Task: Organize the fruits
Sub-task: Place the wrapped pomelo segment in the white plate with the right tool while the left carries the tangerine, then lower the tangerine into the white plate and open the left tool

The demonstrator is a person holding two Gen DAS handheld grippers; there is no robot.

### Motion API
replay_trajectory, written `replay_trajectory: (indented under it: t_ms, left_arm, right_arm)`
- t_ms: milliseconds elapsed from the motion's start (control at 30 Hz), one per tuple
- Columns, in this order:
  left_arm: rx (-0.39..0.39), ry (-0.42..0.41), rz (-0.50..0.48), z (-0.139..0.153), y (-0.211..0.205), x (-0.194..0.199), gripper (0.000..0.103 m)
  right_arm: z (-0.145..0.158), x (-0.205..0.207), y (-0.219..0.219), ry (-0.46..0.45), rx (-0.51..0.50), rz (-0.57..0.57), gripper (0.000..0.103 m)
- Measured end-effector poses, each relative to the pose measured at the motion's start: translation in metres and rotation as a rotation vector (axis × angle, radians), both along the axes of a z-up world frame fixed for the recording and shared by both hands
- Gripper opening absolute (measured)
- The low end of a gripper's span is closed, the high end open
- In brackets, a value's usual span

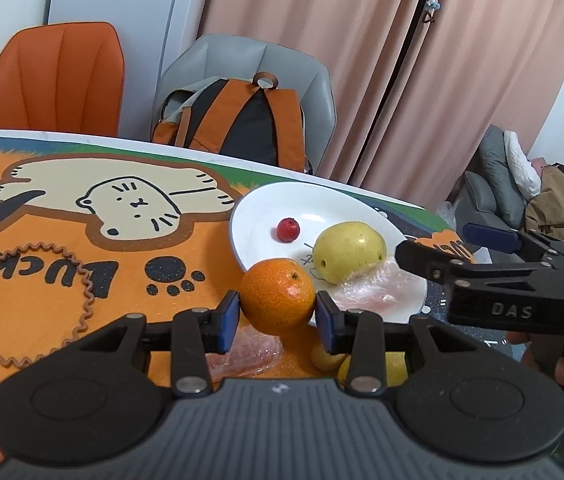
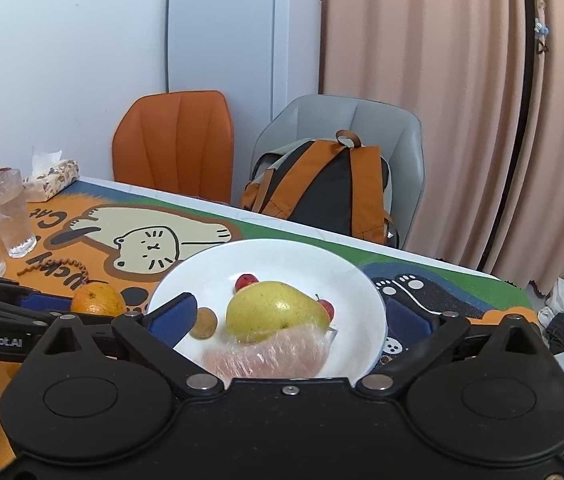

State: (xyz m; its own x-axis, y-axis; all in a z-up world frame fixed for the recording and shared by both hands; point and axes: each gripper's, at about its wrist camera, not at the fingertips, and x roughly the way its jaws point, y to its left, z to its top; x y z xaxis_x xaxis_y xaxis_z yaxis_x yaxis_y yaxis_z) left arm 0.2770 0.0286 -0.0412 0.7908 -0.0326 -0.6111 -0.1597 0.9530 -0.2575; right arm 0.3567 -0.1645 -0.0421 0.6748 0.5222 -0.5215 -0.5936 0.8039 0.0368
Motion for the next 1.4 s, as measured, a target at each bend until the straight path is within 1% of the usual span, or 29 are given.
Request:
replay_trajectory:
  t_ms: [167, 367, 700, 733, 767, 833, 900, 1133, 1267, 1400]
  left_arm:
    - [-0.008, 0.005, -0.016, -0.002, -0.003, 0.007, 0.039]
    - [-0.014, 0.016, -0.047, -0.004, -0.013, 0.019, 0.039]
    - [-0.017, 0.031, -0.077, -0.008, -0.03, 0.036, 0.039]
    - [-0.014, 0.024, -0.079, -0.009, -0.03, 0.037, 0.04]
    - [-0.006, 0.018, -0.075, -0.008, -0.031, 0.037, 0.044]
    - [-0.005, 0.036, -0.06, -0.009, -0.029, 0.04, 0.045]
    - [-0.022, 0.035, -0.049, -0.008, -0.025, 0.038, 0.045]
    - [-0.011, 0.043, -0.013, -0.001, -0.017, 0.022, 0.046]
    - [-0.004, 0.042, 0.002, 0.002, -0.016, 0.012, 0.052]
    - [-0.003, 0.037, 0.012, 0.005, -0.015, 0.0, 0.055]
  right_arm:
    - [0.001, -0.005, -0.015, 0.026, 0.011, -0.041, 0.102]
    - [0.003, -0.015, -0.034, 0.037, 0.028, -0.063, 0.103]
    - [0.001, -0.027, -0.047, 0.042, 0.029, -0.087, 0.103]
    - [0.001, -0.028, -0.049, 0.043, 0.033, -0.089, 0.103]
    - [0.001, -0.029, -0.05, 0.044, 0.036, -0.092, 0.103]
    - [0.001, -0.03, -0.053, 0.046, 0.038, -0.096, 0.103]
    - [0.0, -0.031, -0.054, 0.049, 0.04, -0.098, 0.103]
    - [-0.003, -0.036, -0.052, 0.067, 0.062, -0.089, 0.103]
    - [-0.002, -0.041, -0.052, 0.076, 0.081, -0.077, 0.103]
    - [-0.002, -0.045, -0.05, 0.087, 0.085, -0.072, 0.103]
